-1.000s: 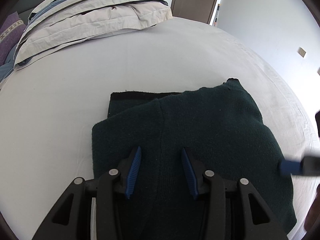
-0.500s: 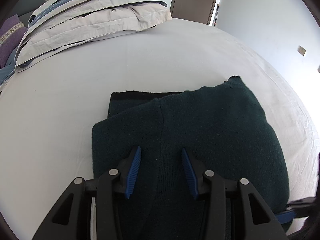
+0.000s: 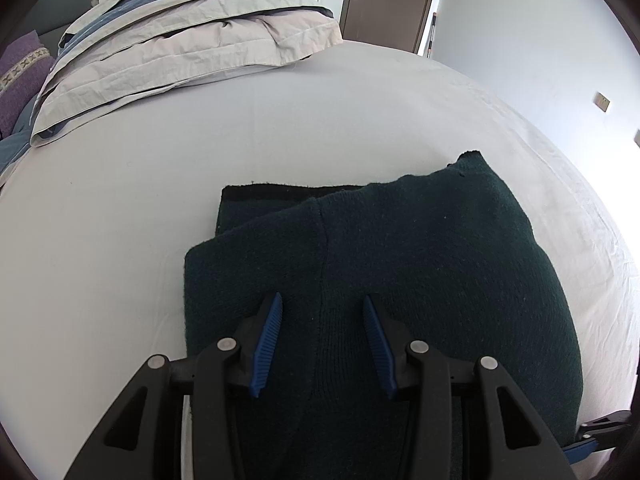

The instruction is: Fold small clothes

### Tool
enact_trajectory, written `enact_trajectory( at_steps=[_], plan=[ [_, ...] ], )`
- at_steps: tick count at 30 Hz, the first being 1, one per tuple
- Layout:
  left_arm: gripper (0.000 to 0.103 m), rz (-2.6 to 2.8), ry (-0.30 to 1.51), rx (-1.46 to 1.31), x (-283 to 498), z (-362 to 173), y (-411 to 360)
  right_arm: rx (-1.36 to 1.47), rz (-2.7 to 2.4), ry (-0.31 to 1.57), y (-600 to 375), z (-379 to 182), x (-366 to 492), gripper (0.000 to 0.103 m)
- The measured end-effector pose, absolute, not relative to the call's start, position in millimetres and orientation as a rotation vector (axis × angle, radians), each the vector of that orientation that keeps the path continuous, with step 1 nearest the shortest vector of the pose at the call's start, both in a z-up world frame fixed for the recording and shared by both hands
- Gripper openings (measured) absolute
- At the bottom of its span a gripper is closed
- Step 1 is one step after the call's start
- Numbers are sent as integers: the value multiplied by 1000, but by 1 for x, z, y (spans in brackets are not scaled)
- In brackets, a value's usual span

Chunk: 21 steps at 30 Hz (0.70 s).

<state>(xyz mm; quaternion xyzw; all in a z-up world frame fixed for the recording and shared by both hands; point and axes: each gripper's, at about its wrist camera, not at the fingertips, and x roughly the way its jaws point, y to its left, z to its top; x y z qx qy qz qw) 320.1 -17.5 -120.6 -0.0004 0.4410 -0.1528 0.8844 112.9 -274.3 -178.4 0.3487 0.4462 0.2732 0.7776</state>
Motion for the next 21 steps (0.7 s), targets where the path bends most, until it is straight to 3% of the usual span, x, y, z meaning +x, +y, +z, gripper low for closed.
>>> enact_trajectory(
  at_steps=[3, 5, 7, 10, 17, 21],
  plan=[
    [46, -354, 945, -100, 321, -111, -3, 730, 555, 914, -286, -160, 101, 46],
    [48, -394, 983, -245, 317, -98, 19, 721, 501, 877, -303, -150, 94, 68],
    [54, -406, 954, -341, 308, -81, 44, 737, 418, 858, -325, -146, 94, 78],
    [67, -378, 926, -368, 299, -71, 74, 769, 366, 870, -347, -149, 104, 78],
    [67, -427, 1121, -530, 306, -125, 97, 862, 343, 952, -366, -176, 146, 78],
    [68, -456, 1142, -586, 308, -136, 99, 852, 380, 971, -348, -181, 164, 78]
  ],
)
